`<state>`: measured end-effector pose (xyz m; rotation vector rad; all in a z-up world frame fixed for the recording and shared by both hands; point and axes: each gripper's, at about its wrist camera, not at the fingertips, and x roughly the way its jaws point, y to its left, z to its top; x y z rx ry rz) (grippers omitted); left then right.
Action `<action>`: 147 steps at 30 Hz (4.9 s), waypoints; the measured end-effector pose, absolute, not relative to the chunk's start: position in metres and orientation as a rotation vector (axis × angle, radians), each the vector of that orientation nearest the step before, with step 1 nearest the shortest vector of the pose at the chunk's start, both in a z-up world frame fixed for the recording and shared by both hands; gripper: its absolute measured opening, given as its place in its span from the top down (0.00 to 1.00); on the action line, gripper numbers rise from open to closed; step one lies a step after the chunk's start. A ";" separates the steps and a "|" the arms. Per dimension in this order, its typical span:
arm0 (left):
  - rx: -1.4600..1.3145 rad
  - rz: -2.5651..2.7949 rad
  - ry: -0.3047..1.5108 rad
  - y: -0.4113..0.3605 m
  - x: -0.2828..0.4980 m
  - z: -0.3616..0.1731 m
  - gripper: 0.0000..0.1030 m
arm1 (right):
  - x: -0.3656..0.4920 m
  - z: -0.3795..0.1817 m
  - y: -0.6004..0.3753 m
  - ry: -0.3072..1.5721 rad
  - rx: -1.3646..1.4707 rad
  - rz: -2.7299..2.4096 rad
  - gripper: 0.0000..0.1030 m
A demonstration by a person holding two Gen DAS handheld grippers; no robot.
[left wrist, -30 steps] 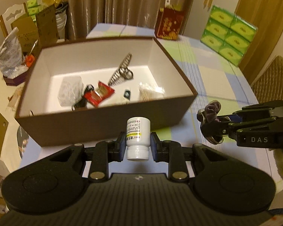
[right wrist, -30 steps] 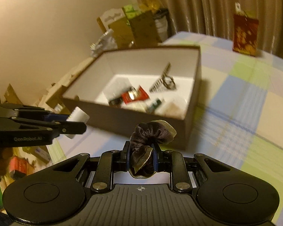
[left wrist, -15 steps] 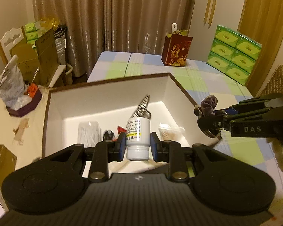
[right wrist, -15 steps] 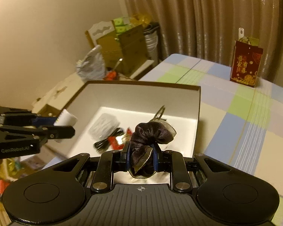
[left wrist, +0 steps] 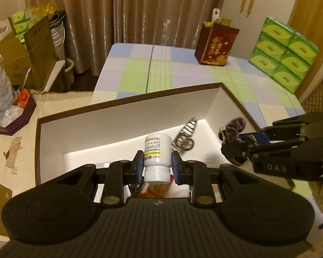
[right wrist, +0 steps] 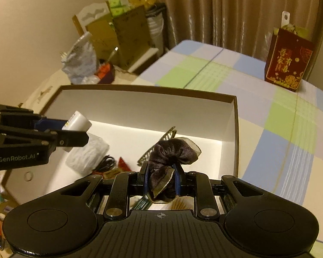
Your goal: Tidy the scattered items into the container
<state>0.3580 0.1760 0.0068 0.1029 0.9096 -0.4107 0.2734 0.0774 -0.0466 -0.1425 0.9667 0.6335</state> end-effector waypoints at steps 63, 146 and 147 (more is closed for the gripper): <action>0.180 -0.329 1.014 0.163 0.408 -0.043 0.51 | 0.282 -0.069 0.085 0.898 -0.308 0.651 0.15; 0.104 -0.104 0.812 0.137 0.127 0.056 0.04 | 0.083 -0.012 -0.029 0.800 -0.217 0.663 0.02; 0.104 -0.102 0.812 0.137 0.125 0.056 0.04 | 0.082 -0.011 -0.030 0.799 -0.216 0.664 0.02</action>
